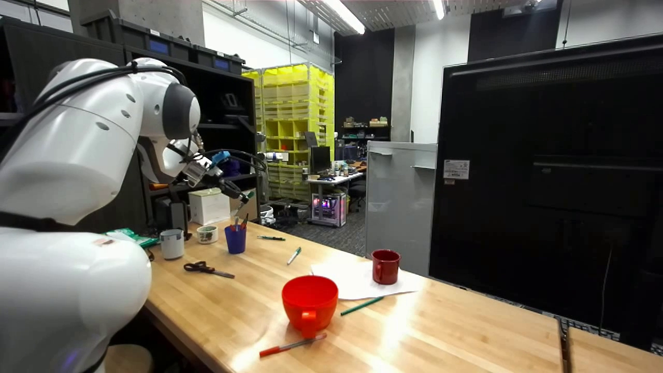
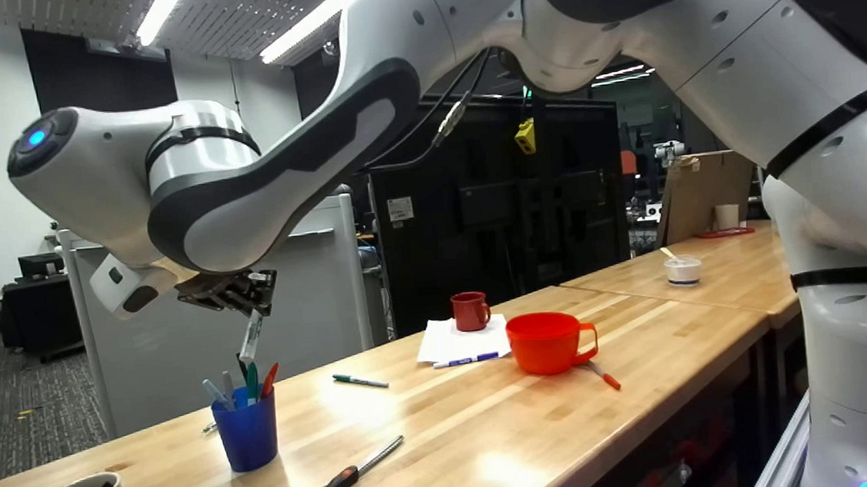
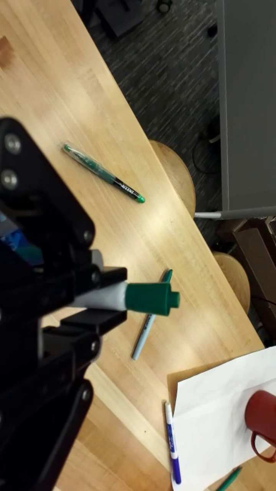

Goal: Move the marker to the blue cup

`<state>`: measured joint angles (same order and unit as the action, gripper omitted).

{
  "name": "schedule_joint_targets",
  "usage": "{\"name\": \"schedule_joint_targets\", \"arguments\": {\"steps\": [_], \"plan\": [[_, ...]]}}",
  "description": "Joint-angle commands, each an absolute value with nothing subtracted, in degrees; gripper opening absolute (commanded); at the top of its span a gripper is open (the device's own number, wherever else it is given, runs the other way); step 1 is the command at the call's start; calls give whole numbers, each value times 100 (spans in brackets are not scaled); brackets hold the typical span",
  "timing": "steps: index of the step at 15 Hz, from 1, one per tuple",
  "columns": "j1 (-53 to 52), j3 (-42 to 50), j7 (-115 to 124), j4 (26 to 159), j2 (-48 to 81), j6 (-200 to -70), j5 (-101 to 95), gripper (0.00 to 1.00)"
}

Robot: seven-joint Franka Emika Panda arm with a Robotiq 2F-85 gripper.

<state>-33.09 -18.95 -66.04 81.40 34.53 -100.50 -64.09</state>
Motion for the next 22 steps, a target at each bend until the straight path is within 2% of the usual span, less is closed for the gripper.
{"name": "schedule_joint_targets", "arguments": {"steps": [1,22], "plan": [[-3555,-1738,-6754,7887,3654,-9848,-6708,5],[-4033,-1460,-6077,7938,4148,-9532,-7653,5]]}}
